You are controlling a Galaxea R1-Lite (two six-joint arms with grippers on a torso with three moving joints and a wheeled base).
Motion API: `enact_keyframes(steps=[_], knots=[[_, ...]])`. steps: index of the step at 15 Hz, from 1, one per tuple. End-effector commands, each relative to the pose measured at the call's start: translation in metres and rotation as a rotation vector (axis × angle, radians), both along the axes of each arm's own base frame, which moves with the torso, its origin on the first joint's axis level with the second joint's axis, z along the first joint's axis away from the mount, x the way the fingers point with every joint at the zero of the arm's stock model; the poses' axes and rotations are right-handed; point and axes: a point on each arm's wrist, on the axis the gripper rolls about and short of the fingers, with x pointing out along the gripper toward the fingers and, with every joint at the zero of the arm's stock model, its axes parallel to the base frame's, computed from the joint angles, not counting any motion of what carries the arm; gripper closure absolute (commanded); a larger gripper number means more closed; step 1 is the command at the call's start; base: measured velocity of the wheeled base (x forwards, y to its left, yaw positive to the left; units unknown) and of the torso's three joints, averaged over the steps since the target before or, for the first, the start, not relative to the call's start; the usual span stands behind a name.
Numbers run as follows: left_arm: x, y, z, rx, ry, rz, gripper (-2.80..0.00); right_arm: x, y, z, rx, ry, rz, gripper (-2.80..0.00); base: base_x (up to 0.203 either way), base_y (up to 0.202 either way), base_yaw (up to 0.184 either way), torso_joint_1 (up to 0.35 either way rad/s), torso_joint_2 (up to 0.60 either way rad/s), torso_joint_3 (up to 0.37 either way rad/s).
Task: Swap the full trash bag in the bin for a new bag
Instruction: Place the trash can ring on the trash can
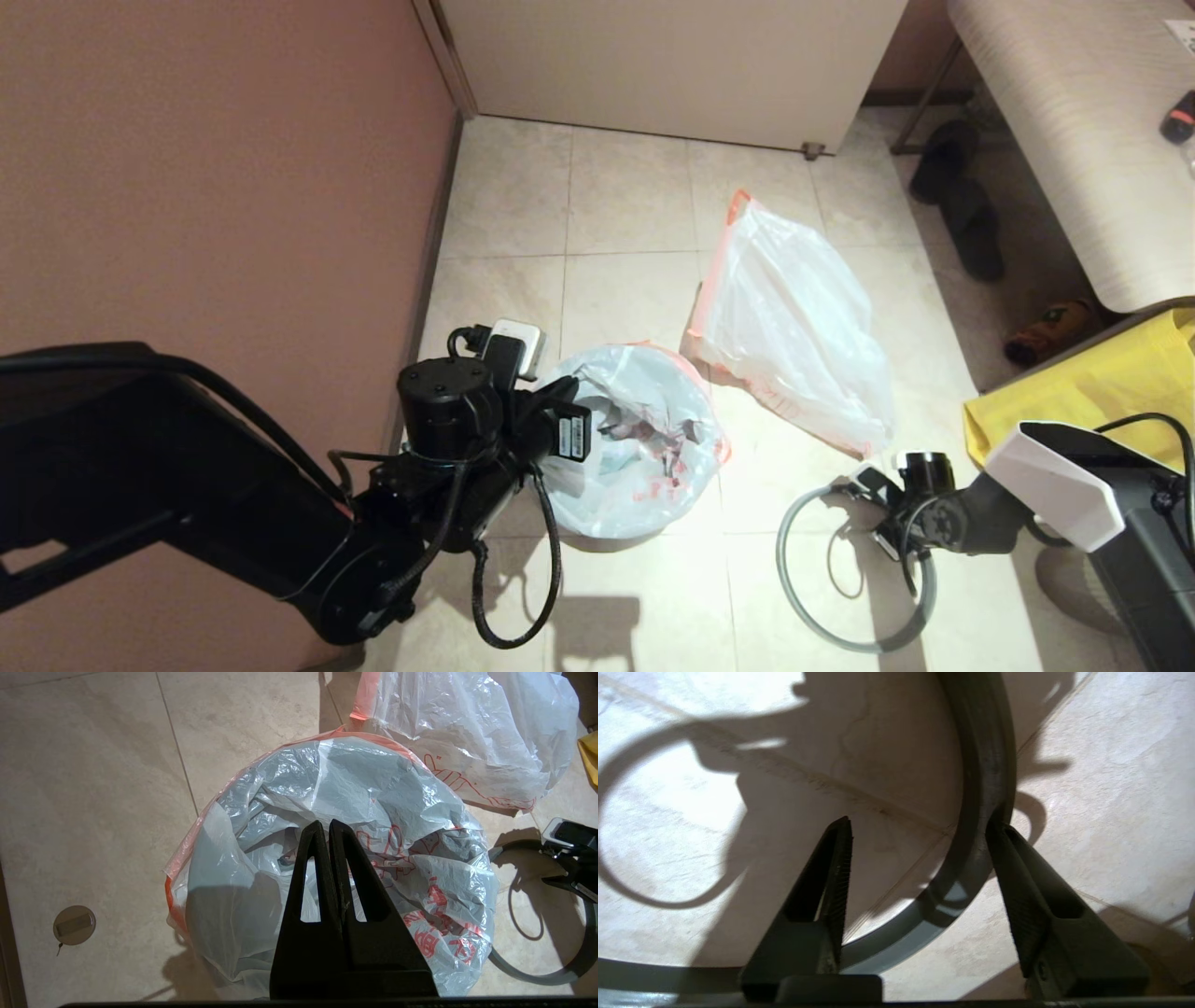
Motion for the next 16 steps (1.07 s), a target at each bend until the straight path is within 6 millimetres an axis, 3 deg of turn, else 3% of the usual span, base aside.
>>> enact_keyframes(steps=[1, 6, 8, 13, 14, 16], knots=[[0.001, -0.001, -0.003, 0.003, 0.003, 0.002, 0.00, 0.004, -0.002, 0.001, 0.002, -0.019, 0.000, -2.80, 0.000, 0.000, 0.000, 0.000, 0.00, 0.000], [0.001, -0.001, -0.005, 0.006, 0.008, 0.000, 0.00, -0.016, -0.001, 0.015, 0.015, 0.031, 0.006, -2.80, 0.000, 0.000, 0.000, 0.000, 0.00, 0.000], [0.001, -0.001, -0.004, 0.005, 0.006, 0.000, 0.00, -0.004, -0.012, 0.022, 0.018, -0.022, -0.011, -2.80, 0.000, 0.000, 0.000, 0.000, 0.00, 0.000], [0.002, -0.003, -0.009, 0.013, 0.017, -0.003, 0.00, 0.016, -0.033, 0.013, 0.012, -0.063, -0.045, -2.80, 0.000, 0.000, 0.000, 0.000, 0.00, 0.000], [0.002, -0.003, -0.011, 0.015, 0.021, -0.003, 0.00, 0.017, -0.035, 0.009, 0.014, -0.043, -0.047, 0.00, 0.000, 0.000, 0.000, 0.000, 0.00, 0.000], [0.002, -0.004, -0.011, 0.016, 0.023, -0.003, 0.00, 0.019, -0.037, 0.001, 0.017, -0.014, -0.051, 0.00, 0.000, 0.000, 0.000, 0.000, 0.00, 0.000]])
